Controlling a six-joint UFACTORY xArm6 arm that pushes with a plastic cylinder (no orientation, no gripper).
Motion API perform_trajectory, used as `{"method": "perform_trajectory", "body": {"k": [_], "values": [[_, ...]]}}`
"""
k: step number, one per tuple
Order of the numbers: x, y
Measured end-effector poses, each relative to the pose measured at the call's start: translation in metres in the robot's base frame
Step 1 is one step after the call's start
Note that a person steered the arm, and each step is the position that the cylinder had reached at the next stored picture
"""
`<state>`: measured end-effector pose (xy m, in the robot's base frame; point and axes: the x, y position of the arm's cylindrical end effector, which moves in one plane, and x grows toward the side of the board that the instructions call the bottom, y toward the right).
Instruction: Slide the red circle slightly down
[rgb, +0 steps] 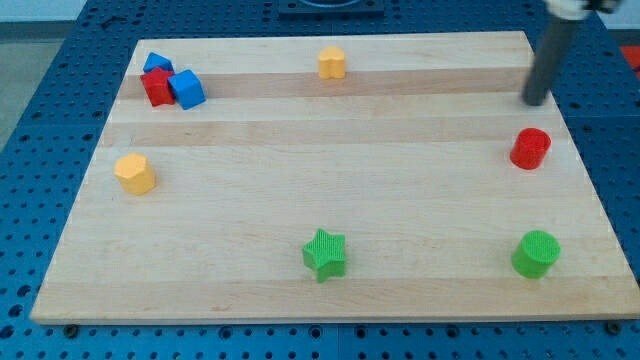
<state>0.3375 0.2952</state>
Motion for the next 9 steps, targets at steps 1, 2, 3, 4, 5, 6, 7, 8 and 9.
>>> {"method": "perform_trajectory", "body": {"k": [1, 2, 3, 4, 5, 6, 7, 8, 9], "values": [[0.011, 0.049], [0.022, 0.05], [0.033, 0.042], [0.042, 0.029], [0.046, 0.018], [0.049, 0.006], [0.054, -0.007], [0.059, -0.018], [0.063, -0.028]]}}
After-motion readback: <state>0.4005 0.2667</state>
